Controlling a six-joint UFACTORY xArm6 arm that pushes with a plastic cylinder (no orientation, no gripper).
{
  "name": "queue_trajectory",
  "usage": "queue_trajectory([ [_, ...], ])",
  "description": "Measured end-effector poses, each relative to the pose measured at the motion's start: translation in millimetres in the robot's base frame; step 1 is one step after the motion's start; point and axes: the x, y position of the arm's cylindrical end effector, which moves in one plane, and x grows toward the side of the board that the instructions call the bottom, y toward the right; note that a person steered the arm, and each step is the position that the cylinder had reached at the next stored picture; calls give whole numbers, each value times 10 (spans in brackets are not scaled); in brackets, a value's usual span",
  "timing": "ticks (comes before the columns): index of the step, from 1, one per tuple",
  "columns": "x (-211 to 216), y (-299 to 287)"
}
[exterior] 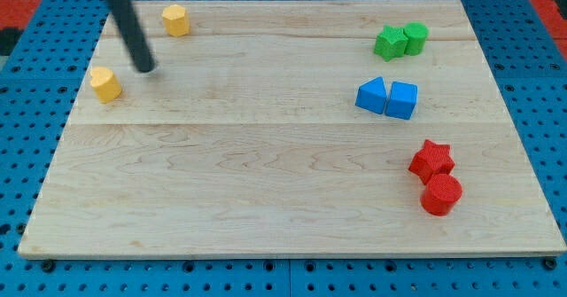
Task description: Push the yellow hexagon a bit down
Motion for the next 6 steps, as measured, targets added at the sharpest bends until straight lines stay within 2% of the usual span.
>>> queue_trajectory([
  [1, -612, 704],
  [3, -1321, -132],
  [4, -1266, -623],
  [5, -1265, -869],
  [6, -1296, -752],
])
